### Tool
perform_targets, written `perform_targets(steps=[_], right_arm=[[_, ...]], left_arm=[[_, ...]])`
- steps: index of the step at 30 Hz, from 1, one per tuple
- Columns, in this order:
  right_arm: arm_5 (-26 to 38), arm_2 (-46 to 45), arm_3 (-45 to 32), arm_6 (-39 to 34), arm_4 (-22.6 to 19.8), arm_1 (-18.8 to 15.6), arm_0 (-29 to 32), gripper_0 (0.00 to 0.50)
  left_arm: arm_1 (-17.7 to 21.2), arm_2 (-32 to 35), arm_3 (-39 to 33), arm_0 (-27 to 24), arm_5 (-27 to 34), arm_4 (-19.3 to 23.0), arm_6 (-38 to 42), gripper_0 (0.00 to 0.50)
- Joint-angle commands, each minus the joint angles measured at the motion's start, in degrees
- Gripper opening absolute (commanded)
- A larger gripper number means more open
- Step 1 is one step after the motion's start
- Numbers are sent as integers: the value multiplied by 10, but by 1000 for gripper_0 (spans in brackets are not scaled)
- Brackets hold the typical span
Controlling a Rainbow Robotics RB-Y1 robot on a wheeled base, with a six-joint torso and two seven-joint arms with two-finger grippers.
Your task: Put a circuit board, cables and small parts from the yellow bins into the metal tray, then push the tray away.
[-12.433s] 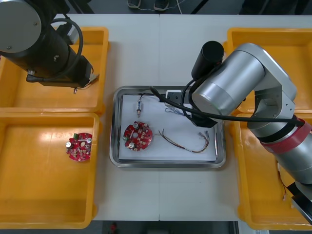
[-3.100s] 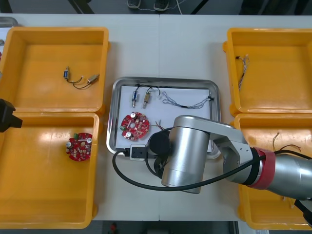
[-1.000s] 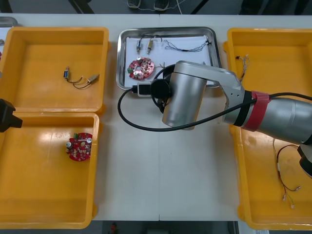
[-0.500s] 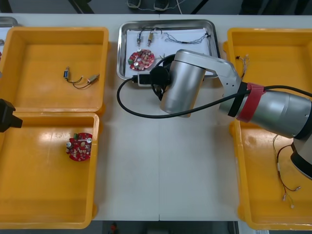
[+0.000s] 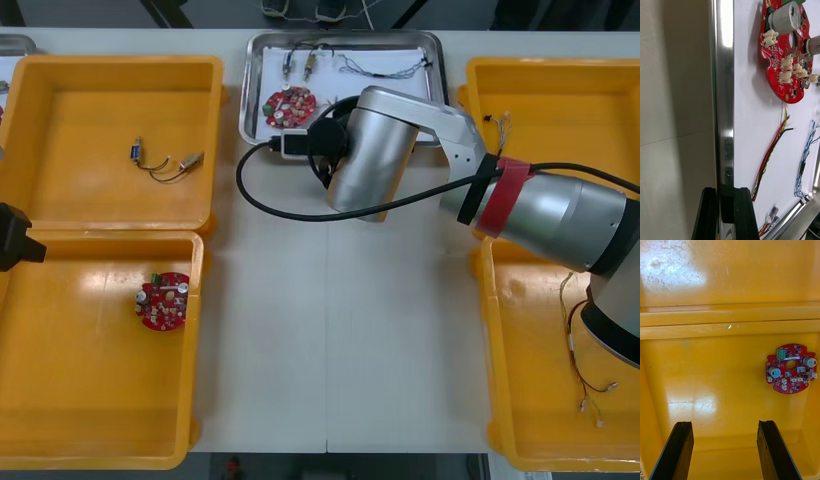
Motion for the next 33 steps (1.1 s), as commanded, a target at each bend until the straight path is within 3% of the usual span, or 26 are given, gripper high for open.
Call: perform_targets(steps=[1,4,8,9,10,12,13,17,19,21,28,33], right_arm=[[-14,-25,6,13,15,13,-32,0],[-14,-25,7,13,16,13,-32,0],[-14,-25,7,9,19,14,-32,176],[-14,-25,7,9,20,13,-32,240],[-14,-25,7,9,20,13,-32,240],[-14,-25,7,8,19,14,-32,319],[-14,-25,7,8,19,14,-32,319],[-13,-25,7,8,19,17,-32,417],[-13,-26,7,7,19,20,-32,431],[-11,-32,6,4,18,24,-29,494],[1,-44,-13,-4,18,27,-3,500],[50,-64,-55,-6,18,26,27,500]], left_arm=[[-5,14,-16,8,4,-5,10,500],[-5,14,-16,8,4,-5,10,500],[-5,14,-16,8,4,-5,10,500],[-5,14,-16,8,4,-5,10,500],[-5,14,-16,8,4,-5,10,500],[-5,14,-16,8,4,-5,10,500],[-5,14,-16,8,4,-5,10,500],[-5,14,-16,8,4,-5,10,500],[-5,14,-16,8,4,-5,10,500],[-5,14,-16,8,4,-5,10,500],[-5,14,-16,8,4,-5,10,500],[-5,14,-16,8,4,-5,10,500]])
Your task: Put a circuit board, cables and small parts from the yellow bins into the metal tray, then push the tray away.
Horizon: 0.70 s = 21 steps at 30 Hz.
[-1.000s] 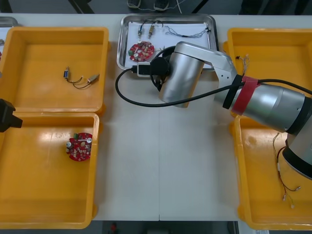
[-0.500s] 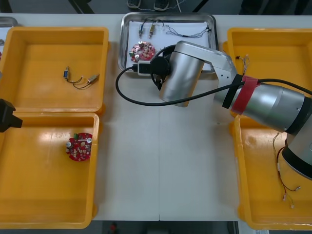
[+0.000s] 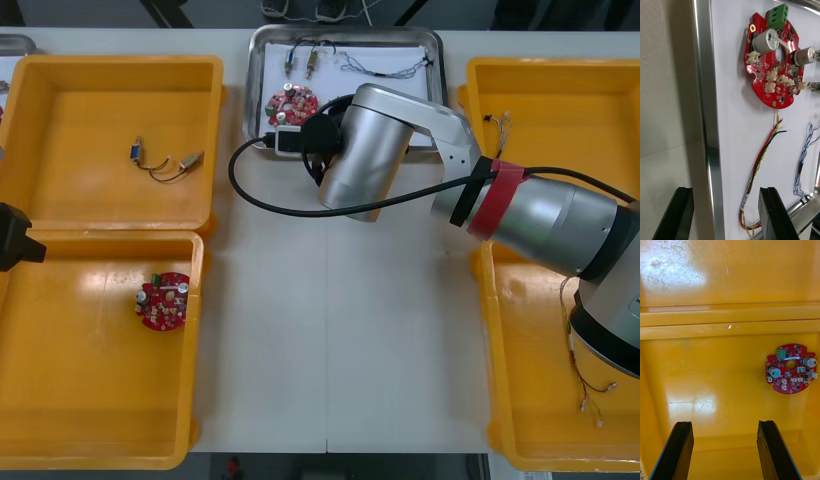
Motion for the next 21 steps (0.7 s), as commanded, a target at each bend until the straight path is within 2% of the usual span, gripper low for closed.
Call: perform_targets(steps=[1,9,10,12,14,15,18,21], right_arm=[[43,-37,-57,-6,6,9,18,500],[176,-79,-187,-13,6,7,73,500],[176,-79,-187,-13,6,7,73,500],[237,-98,-239,-19,6,5,94,500],[275,-113,-267,-23,6,5,105,500],[275,-113,-267,-23,6,5,105,500],[363,-159,-336,-32,6,5,142,500],[398,-181,-363,-37,6,3,157,500]], left_arm=[[-5,14,-16,8,4,-5,10,500],[-5,14,-16,8,4,-5,10,500],[-5,14,-16,8,4,-5,10,500],[-5,14,-16,8,4,-5,10,500],[-5,14,-16,8,4,-5,10,500],[-5,14,-16,8,4,-5,10,500],[-5,14,-16,8,4,-5,10,500],[-5,14,-16,8,4,-5,10,500]])
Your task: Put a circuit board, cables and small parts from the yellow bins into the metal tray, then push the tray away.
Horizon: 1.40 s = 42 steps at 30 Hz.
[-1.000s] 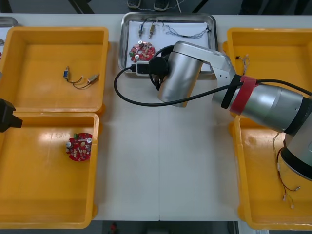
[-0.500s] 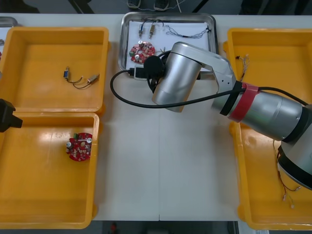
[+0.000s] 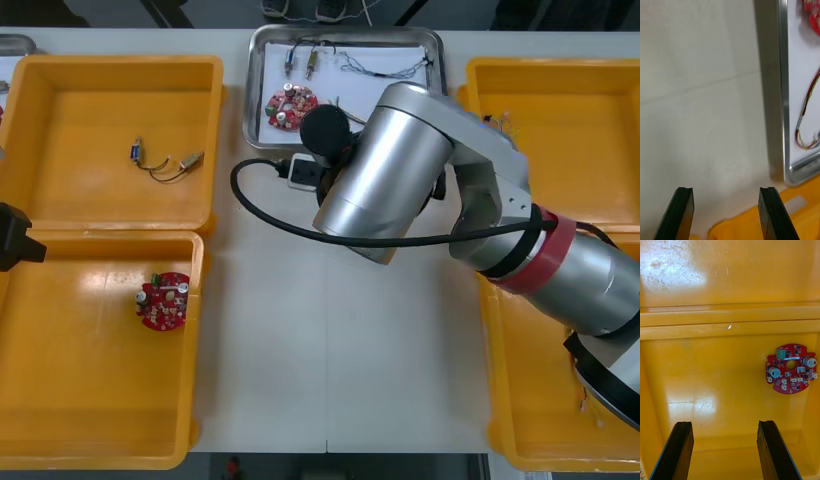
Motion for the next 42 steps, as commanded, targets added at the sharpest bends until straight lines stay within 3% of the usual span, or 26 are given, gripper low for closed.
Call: perform_targets(steps=[1,8,18,30,35,42], right_arm=[[71,-79,-88,-34,5,0,47,500],[90,-165,-175,-49,5,-11,100,500],[90,-336,-271,-73,-21,-35,234,500],[90,-566,-284,-94,-160,-63,330,500],[90,-647,-284,-104,-224,-97,384,500],[90,-698,-284,-117,-277,-140,440,500]], left_arm=[[-4,14,-16,8,4,-5,10,500],[-4,14,-16,8,4,-5,10,500],[-4,14,-16,8,4,-5,10,500],[-4,14,-16,8,4,-5,10,500],[-4,14,-16,8,4,-5,10,500],[-4,14,-16,8,4,-5,10,500]])
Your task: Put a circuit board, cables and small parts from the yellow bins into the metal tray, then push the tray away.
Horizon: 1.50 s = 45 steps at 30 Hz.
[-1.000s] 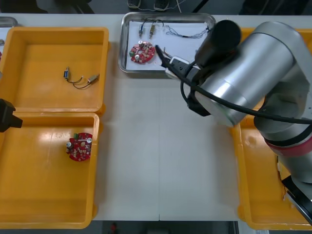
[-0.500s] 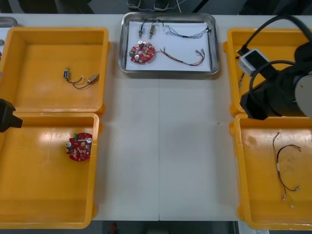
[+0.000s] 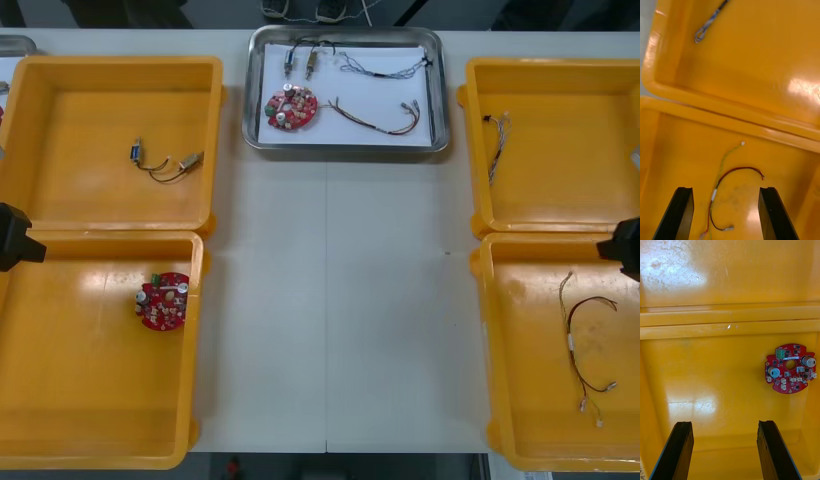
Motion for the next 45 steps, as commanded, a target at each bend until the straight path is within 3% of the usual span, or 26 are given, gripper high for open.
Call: perform_targets(steps=[1,5,14,21,45], right_arm=[[0,-48,-19,-16,-31,-47,49,500],[0,-60,-19,-24,-39,-52,68,500],[0,-56,-19,-144,-60,-51,96,500],[0,-53,-20,-195,-75,-50,103,500],[0,-46,-19,-199,-82,-50,114,500]], left_arm=[[-4,14,-15,7,4,-5,10,500],[-4,14,-15,7,4,-5,10,500],[-4,14,-15,7,4,-5,10,500],[-4,14,-15,7,4,-5,10,500],[-4,14,-15,7,4,-5,10,500]])
